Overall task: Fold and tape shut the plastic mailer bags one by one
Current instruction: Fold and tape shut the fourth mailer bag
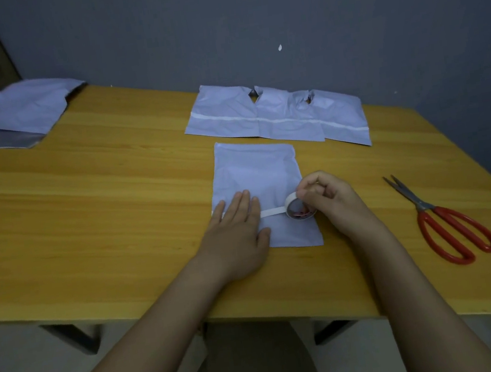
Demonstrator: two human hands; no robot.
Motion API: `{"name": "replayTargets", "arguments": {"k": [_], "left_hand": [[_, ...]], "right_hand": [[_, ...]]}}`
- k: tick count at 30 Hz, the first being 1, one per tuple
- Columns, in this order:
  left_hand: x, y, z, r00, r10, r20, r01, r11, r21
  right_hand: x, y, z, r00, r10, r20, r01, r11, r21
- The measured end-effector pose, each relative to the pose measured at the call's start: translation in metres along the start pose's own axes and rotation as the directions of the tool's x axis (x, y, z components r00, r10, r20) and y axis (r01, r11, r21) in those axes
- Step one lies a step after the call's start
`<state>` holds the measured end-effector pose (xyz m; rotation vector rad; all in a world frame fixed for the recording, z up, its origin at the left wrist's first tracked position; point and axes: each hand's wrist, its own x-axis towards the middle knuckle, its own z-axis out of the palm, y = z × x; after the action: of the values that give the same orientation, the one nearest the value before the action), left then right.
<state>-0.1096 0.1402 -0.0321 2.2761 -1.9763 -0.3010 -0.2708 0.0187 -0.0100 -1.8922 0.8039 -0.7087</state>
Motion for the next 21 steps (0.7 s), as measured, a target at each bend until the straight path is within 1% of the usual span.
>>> {"name": "replayTargets", "arguments": {"k": [3,5,9,14,16,19,21], "left_hand": [[-0.006,-0.009,-0.004,1.000,0.022,0.006,-0.022,0.996,0.082],[-0.009,-0.012,-0.003,1.000,0.013,0.015,-0.015,0.995,0.095],[-0.009,-0.013,-0.002,1.000,-0.002,0.012,0.002,0.998,0.068],[-0.010,-0.011,-0.003,0.997,-0.012,-0.080,0.010,0.999,-0.031],[-0.012,-0.015,-0.004,0.996,-0.012,-0.092,0.012,1.000,-0.005],[-0.017,-0.021,-0.003,0.998,-0.035,-0.050,0.036,0.999,0.015],[-0.019,-0.020,-0.003,0.996,-0.025,-0.080,0.025,1.000,0.003]], "right_hand": [[0.000,0.000,0.005,0.999,-0.030,0.031,0.030,1.000,0.008],[0.000,-0.002,0.009,0.998,-0.041,0.041,0.041,0.999,0.007],[-0.003,0.000,0.010,0.998,-0.046,0.031,0.045,0.999,0.023],[-0.005,0.000,0.014,0.998,-0.056,0.025,0.055,0.998,0.037],[-0.005,-0.001,0.014,0.998,-0.066,0.022,0.065,0.997,0.037],[-0.005,-0.001,0.015,0.996,-0.087,0.003,0.087,0.996,0.031],[-0.005,-0.001,0.017,0.995,-0.099,-0.007,0.099,0.995,0.021]]}}
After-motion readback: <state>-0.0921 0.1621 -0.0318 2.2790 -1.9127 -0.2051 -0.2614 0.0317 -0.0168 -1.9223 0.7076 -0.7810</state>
